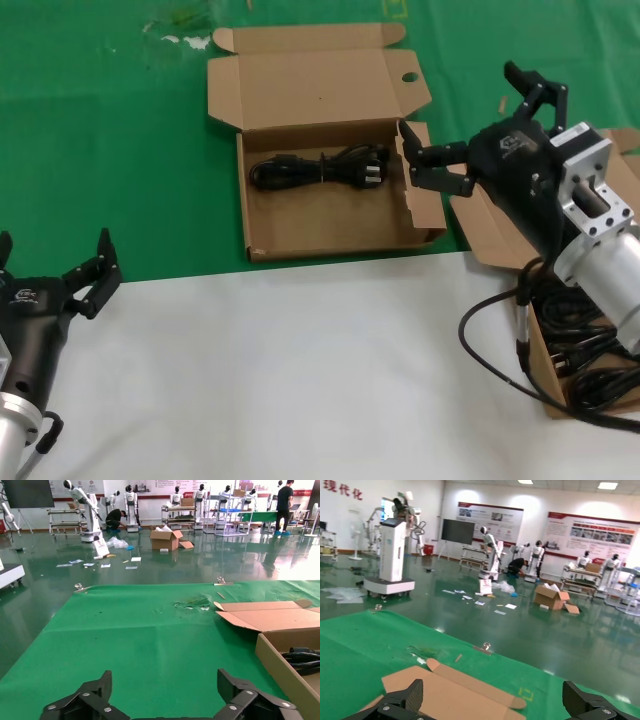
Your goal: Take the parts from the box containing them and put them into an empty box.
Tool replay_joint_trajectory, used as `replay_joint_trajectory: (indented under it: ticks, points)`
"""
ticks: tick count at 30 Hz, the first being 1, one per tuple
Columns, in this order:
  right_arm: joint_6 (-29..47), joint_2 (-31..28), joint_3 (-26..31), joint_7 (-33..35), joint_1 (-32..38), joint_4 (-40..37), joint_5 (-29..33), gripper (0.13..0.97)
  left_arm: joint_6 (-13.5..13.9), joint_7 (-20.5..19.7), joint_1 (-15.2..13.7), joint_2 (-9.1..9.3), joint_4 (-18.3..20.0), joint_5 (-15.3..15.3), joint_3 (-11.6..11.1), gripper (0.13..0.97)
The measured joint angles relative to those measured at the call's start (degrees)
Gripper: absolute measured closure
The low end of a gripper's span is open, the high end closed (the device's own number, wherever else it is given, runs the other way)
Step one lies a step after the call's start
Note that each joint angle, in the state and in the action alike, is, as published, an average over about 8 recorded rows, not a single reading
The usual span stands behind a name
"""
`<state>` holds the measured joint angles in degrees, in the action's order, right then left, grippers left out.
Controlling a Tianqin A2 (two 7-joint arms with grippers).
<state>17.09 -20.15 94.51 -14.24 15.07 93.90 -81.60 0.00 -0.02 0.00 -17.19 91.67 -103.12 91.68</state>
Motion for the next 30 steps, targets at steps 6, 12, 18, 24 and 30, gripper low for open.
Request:
replay_joint_trajectory:
  ticks: [6, 12, 18, 24, 30]
  points:
    - [-2.4, 0.4, -0.4, 2.0, -2.1, -0.3, -3.0, 0.129, 0.0, 0.0, 0.0, 0.00, 0.0, 0.0, 0.0, 0.358]
    - [-4.8, 0.8, -0.8, 4.0, -4.3, -0.6, -6.1, 0.129, 0.0, 0.0, 0.0, 0.00, 0.0, 0.0, 0.0, 0.253]
    - [-7.2, 1.3, -1.2, 6.0, -6.4, -0.9, -9.1, 0.129, 0.0, 0.0, 0.0, 0.00, 0.0, 0.0, 0.0, 0.190]
    - [-9.6, 1.7, -1.6, 8.0, -8.5, -1.3, -12.1, 0.129, 0.0, 0.0, 0.0, 0.00, 0.0, 0.0, 0.0, 0.144]
    - [-12.0, 2.1, -2.0, 10.0, -10.6, -1.6, -15.2, 0.129, 0.0, 0.0, 0.0, 0.00, 0.0, 0.0, 0.0, 0.135]
